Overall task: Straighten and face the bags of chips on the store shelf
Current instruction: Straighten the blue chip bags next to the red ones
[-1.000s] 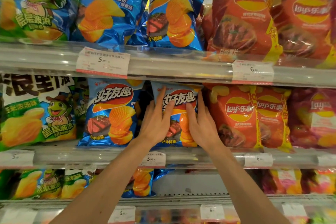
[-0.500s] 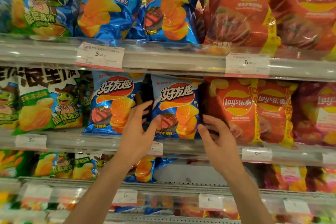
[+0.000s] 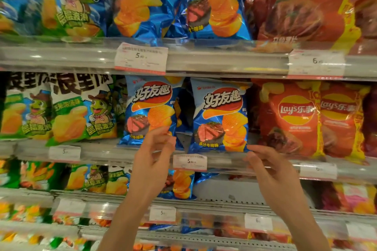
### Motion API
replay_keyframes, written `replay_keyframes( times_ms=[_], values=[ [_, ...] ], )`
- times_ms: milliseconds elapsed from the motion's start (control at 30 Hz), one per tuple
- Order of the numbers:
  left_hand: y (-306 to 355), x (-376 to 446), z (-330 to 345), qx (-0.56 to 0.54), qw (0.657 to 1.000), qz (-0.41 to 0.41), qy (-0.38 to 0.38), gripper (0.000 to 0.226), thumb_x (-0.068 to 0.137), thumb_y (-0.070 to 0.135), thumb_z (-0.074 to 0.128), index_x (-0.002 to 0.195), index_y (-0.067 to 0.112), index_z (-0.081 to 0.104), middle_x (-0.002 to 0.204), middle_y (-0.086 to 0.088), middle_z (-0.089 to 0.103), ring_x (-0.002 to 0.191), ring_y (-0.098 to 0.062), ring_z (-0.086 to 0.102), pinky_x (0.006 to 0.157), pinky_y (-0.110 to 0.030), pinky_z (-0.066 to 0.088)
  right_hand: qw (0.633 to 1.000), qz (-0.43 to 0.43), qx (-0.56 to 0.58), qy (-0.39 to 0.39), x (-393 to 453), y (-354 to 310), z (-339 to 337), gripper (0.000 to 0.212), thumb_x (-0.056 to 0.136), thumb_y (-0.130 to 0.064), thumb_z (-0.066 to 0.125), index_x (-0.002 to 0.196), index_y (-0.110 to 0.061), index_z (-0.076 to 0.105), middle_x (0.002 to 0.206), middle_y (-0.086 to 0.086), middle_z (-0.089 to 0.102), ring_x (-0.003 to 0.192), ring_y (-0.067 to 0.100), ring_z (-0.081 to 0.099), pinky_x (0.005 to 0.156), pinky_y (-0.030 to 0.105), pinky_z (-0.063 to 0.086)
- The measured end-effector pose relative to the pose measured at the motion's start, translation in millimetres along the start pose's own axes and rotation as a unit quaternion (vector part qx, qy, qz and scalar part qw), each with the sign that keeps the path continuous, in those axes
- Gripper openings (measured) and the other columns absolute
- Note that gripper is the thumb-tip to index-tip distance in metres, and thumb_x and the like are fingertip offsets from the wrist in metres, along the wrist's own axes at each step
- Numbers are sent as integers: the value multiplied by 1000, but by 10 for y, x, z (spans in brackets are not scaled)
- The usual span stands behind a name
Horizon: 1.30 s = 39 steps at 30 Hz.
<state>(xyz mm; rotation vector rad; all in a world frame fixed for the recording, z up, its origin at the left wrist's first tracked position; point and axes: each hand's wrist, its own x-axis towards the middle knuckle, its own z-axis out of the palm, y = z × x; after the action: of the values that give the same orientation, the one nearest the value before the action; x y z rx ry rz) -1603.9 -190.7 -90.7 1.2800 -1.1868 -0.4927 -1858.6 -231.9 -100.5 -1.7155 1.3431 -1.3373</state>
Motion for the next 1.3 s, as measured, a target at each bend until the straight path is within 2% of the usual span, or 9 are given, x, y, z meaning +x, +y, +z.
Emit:
replay_keyframes(
  times_ms=[367, 500, 600, 700, 800, 933, 1133, 1233, 1300],
  values=[
    [-190, 543, -823, 2, 996, 74, -47, 20, 100, 25, 58, 120, 28, 60, 115, 7, 67, 108, -10, 65, 94, -38, 53, 999, -34, 0, 18, -50, -620, 970, 12, 97, -26, 59, 100, -26, 71, 91, -15, 72, 87, -1, 64, 69, 10, 47],
    [-210, 772, -858, 91, 989, 106, -43, 35, 99, 19, 58, 133, 25, 52, 140, -7, 43, 107, 22, 45, 88, 1, 37, 996, -84, -18, -16, 221, -861, 1448, 23, 100, -27, 55, 122, -26, 63, 115, -8, 60, 100, -6, 59, 81, 11, 48],
    [-190, 960, -787, 112, 987, 109, -47, 48, 100, 17, 57, 145, 20, 43, 154, -14, 27, 98, 38, 35, 85, 6, 34, 993, -106, -34, -31, 533, -967, 1732, 36, 104, -28, 48, 139, -32, 47, 134, -3, 46, 112, -13, 50, 92, 11, 44],
    [-187, 1178, -716, 122, 988, 83, -50, 51, 101, 37, 53, 147, 43, 33, 153, -13, 30, 140, -9, 33, 113, -32, 37, 995, -92, -12, -44, 798, -984, 1904, 42, 106, -32, 39, 147, -41, 34, 148, -1, 40, 131, 9, 42, 109, 31, 39],
    [-215, 1406, -637, 119, 991, 32, -43, 50, 96, 60, 44, 144, 56, 30, 147, -14, 44, 132, -30, 46, 109, -47, 42, 996, -63, 15, -64, 897, -982, 1982, 44, 107, -36, 35, 149, -45, 27, 146, 1, 47, 119, 13, 54, 98, 28, 46],
    [-284, 1486, -601, 127, 990, 48, -34, 53, 98, 57, 44, 148, 47, 30, 138, -8, 51, 114, -18, 54, 99, -34, 45, 996, -51, 15, -77, 871, -985, 1995, 47, 107, -31, 37, 153, -37, 26, 132, 1, 60, 87, 8, 61, 69, 14, 48],
    [-264, 1563, -585, 34, 997, 64, -19, 51, 101, 50, 47, 149, 39, 34, 133, 8, 57, 116, -1, 57, 101, -36, 50, 993, -109, 16, -42, 953, -1088, 2000, 49, 105, -28, 46, 152, -31, 32, 146, -5, 48, 131, 6, 45, 114, 33, 38],
    [-280, 1532, -588, 3, 999, 17, -40, 61, 100, 53, 46, 153, 39, 21, 120, 13, 62, 100, 8, 65, 87, -22, 57, 995, -47, 64, -64, 863, -1070, 1976, 55, 105, -39, 43, 154, -44, 19, 151, -14, 40, 136, 4, 41, 116, 31, 34],
    [-323, 1488, -602, -8, 999, -6, -48, 71, 97, 59, 46, 156, 40, 11, 136, 14, 54, 116, -3, 60, 89, -16, 50, 993, 4, 90, -72, 796, -1041, 1915, 63, 103, -50, 40, 156, -45, 5, 149, -26, 34, 130, -4, 43, 108, 21, 29]
  ],
)
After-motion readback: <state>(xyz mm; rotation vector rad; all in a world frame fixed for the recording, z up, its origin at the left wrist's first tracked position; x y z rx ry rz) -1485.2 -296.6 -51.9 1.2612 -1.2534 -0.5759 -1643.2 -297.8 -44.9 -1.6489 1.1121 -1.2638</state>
